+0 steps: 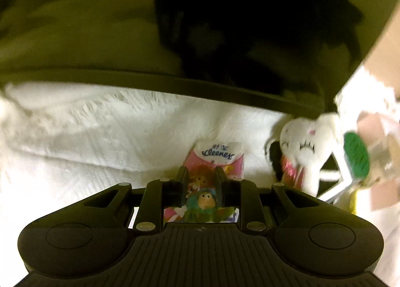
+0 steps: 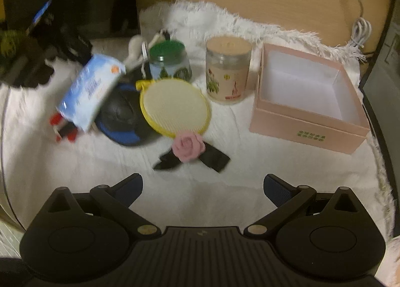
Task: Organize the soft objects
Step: 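Grasp the pink Kleenex tissue pack with the left tool, then grasp the blue wet-wipes pack with the right tool while the left tool holds the Kleenex pack, then carry both packs into the pink box and open both tools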
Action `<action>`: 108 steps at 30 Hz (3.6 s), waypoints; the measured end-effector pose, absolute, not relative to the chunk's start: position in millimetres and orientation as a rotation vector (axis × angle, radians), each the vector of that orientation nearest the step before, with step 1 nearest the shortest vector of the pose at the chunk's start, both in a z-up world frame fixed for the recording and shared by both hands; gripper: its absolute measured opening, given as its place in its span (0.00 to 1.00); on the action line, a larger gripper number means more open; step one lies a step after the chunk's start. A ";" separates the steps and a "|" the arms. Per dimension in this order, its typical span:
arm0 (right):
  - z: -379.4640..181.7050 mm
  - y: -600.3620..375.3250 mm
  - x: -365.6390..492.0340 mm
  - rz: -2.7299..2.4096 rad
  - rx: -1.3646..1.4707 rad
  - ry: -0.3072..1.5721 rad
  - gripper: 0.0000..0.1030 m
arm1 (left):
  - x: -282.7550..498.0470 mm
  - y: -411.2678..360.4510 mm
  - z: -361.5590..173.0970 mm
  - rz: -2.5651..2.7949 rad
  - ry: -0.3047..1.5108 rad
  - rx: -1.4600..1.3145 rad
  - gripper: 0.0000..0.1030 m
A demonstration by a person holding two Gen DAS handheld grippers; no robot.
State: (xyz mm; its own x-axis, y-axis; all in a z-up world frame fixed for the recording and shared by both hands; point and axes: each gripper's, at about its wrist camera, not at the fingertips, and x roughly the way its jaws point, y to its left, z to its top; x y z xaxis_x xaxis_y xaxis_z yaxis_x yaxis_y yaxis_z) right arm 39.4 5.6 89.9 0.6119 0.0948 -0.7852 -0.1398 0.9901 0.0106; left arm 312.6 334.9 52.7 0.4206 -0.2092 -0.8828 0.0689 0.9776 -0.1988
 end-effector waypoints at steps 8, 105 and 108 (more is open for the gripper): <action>81.3 16.7 43.5 0.125 -0.108 0.859 1.00 | 289.7 328.8 61.3 -0.203 1.039 0.147 0.30; 284.2 -77.7 97.4 0.112 0.015 0.354 0.79 | 160.6 189.4 191.3 -0.481 0.462 -0.265 0.47; 278.9 -124.2 118.5 0.037 0.073 0.469 0.79 | 183.3 129.9 182.7 -0.587 0.493 -0.314 0.50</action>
